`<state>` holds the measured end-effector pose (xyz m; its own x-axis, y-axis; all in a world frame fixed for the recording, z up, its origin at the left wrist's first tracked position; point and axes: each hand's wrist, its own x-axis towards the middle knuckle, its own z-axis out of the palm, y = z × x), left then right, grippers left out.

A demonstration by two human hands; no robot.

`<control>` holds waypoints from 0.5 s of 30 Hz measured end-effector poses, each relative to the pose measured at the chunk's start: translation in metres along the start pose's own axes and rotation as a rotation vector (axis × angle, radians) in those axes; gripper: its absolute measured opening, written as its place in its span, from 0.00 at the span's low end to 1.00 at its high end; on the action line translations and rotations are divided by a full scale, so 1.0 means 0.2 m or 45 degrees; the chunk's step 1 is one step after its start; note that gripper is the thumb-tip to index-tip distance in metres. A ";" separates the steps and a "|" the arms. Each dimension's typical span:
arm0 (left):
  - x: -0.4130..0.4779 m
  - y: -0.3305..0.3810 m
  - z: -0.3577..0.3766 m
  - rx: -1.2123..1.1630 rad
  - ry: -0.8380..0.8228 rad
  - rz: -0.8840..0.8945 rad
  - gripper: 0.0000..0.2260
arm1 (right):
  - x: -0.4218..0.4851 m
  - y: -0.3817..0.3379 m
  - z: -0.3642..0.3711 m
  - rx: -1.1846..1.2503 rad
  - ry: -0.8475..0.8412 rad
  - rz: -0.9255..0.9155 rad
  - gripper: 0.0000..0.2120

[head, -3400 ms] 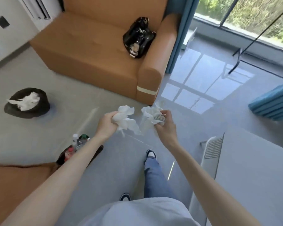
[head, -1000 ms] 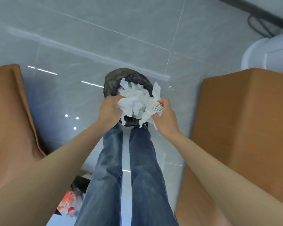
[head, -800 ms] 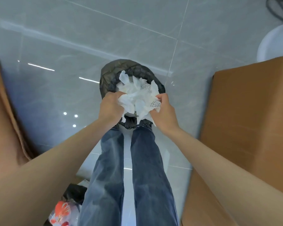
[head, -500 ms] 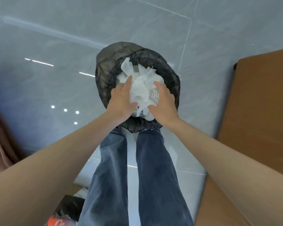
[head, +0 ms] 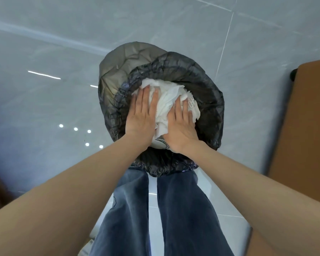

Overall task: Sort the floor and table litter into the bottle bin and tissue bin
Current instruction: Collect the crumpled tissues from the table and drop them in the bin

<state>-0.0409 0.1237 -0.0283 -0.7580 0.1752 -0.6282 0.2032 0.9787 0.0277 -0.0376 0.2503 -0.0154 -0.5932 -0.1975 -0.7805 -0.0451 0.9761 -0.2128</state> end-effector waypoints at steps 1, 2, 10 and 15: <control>0.02 0.00 0.02 0.021 -0.028 -0.009 0.44 | 0.03 0.01 0.02 -0.003 -0.010 -0.002 0.41; 0.04 0.01 0.04 0.052 -0.054 -0.017 0.44 | 0.05 0.02 0.03 -0.015 -0.024 -0.002 0.41; 0.13 0.03 0.12 0.205 -0.171 -0.039 0.40 | 0.18 0.05 0.10 -0.064 -0.117 0.017 0.42; 0.03 0.01 -0.04 0.030 -0.207 -0.001 0.41 | 0.03 0.03 -0.03 0.083 -0.108 0.057 0.45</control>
<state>-0.0503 0.1274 -0.0251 -0.6482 0.1529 -0.7460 0.2183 0.9758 0.0103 -0.0462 0.2556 -0.0183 -0.5234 -0.1639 -0.8362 0.0340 0.9765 -0.2127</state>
